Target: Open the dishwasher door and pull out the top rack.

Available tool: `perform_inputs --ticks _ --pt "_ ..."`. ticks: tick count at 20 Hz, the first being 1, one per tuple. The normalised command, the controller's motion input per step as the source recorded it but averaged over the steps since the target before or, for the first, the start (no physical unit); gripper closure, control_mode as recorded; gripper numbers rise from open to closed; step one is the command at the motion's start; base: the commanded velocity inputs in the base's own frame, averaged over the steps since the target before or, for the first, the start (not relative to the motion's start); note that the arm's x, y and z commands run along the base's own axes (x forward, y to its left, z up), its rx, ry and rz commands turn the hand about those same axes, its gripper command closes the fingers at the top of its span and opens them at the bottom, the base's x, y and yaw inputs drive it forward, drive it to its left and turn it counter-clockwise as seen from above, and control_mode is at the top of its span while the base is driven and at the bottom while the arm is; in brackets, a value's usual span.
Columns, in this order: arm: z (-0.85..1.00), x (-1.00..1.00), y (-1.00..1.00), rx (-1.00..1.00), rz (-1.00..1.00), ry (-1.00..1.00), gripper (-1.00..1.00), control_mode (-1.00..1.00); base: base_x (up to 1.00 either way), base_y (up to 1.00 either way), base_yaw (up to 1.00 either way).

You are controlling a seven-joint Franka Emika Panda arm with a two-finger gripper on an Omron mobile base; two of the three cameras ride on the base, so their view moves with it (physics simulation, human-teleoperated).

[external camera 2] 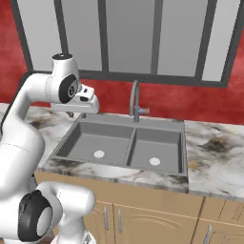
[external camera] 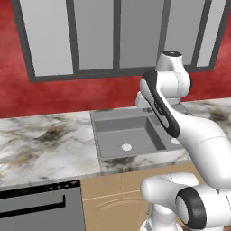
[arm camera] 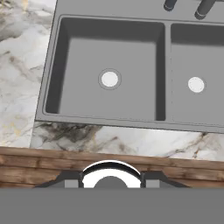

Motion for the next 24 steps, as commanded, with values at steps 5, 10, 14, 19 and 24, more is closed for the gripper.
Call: perform_inputs --ticks 5,10,14,19,24 --pt "0.0 0.0 0.0 0.0 0.0 0.0 -1.0 1.0 -0.05 0.0 0.09" --pt "0.0 0.0 0.0 0.0 0.0 0.0 -1.0 1.0 -0.08 0.0 0.39" --pt "0.0 0.0 0.0 0.0 0.0 0.0 -1.0 1.0 -0.03 0.0 0.44" --pt "0.0 0.0 0.0 0.0 0.0 0.0 -1.0 1.0 -0.02 0.0 0.45" --pt "0.0 0.0 0.0 0.0 0.0 0.0 -1.0 1.0 -0.05 0.0 0.45"
